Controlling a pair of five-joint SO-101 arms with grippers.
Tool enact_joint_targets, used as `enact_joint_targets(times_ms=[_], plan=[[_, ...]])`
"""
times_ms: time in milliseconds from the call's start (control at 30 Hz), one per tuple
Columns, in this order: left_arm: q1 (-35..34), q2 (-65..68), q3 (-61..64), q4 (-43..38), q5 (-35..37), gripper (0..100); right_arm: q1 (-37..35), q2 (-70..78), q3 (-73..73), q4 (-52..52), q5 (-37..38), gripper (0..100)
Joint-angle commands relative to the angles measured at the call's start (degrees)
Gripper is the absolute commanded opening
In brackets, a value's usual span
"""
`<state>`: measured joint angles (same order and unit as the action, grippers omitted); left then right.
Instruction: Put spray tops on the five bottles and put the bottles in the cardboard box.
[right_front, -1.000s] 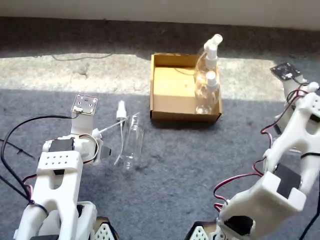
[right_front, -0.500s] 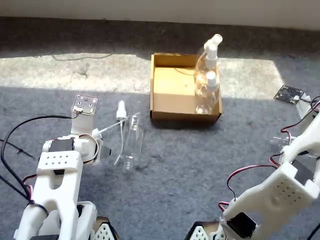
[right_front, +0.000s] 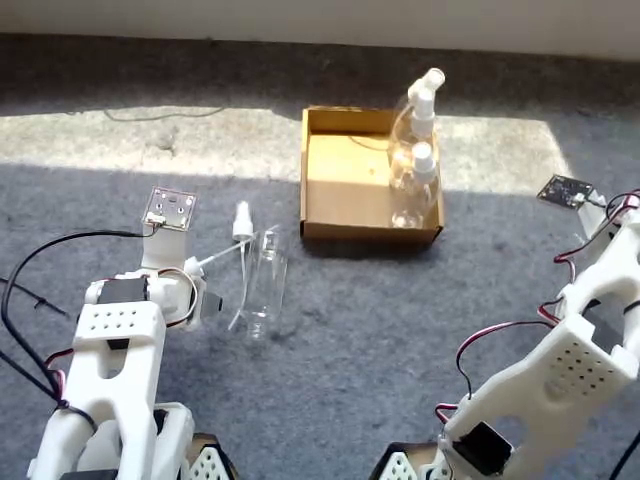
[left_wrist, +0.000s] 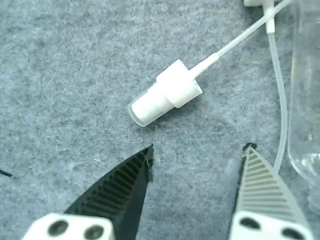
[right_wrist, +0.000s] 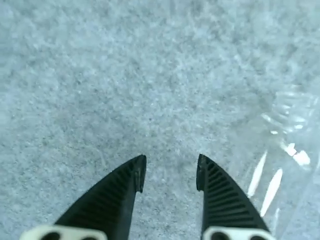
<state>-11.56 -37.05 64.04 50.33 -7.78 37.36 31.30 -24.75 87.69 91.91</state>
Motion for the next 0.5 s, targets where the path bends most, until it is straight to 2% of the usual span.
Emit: enact_joint_targets(times_ms=[0, 133, 367, 467], plan=[[0.8, -1.4, -0.1, -0.9, 0.4, 26, 0.2, -5.5, -5.8, -0.5, -4.4, 14.2], [0.8, -1.4, -0.1, -0.9, 0.4, 26, -0.5, -6.1, -12.6, -1.0, -10.3, 14.2], [0.8, -1.4, -0.1, -0.9, 0.4, 26, -0.8, -5.8, -15.0, -5.0, -10.8, 14.5], [0.8, -1.4, -0.1, -0.9, 0.4, 26, -0.8, -3.3, -12.1, -7.1, -10.9, 20.5]])
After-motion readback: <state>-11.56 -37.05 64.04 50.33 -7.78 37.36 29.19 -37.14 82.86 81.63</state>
